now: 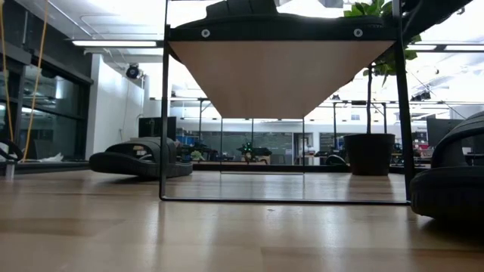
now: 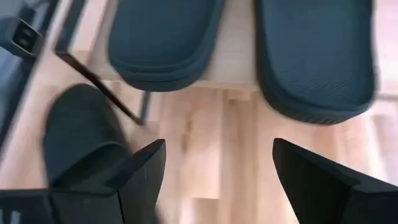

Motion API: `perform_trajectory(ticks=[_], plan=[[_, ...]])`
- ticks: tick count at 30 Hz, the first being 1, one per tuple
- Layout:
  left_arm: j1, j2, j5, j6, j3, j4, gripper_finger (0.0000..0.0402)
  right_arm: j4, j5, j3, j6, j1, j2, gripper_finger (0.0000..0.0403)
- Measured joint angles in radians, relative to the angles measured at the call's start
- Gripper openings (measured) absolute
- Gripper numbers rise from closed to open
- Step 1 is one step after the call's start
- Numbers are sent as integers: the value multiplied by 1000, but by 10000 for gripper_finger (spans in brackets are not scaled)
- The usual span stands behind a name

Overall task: Pick and place slides into the shelf
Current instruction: Put the bottom black slipper on the shelf

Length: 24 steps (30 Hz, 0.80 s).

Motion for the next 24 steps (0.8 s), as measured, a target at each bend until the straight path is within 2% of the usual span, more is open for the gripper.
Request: perform_trajectory(ticks=[4, 12, 24], plan=[[0, 16, 19, 1, 0, -1, 124, 3, -35, 0, 140, 45, 3, 287], [0, 31, 49, -7, 0, 0, 124, 13, -37, 0, 355, 171, 21, 287], [0, 33, 72, -56, 0, 1, 124, 132, 15, 0, 485, 334, 192, 287]])
